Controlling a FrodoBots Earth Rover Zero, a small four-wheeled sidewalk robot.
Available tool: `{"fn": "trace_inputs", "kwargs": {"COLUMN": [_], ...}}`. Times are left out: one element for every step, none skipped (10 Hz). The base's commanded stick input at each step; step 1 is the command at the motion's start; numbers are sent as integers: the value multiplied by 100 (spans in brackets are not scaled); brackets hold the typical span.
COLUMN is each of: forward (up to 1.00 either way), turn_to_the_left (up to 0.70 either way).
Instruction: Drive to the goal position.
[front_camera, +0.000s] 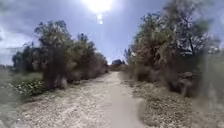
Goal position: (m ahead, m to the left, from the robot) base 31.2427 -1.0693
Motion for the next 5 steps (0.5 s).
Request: {"fn": "trace_inputs", "kwargs": {"forward": [85, 85, 85, 85, 85], "turn_to_the_left": [0, 0, 0, 0, 0]}}
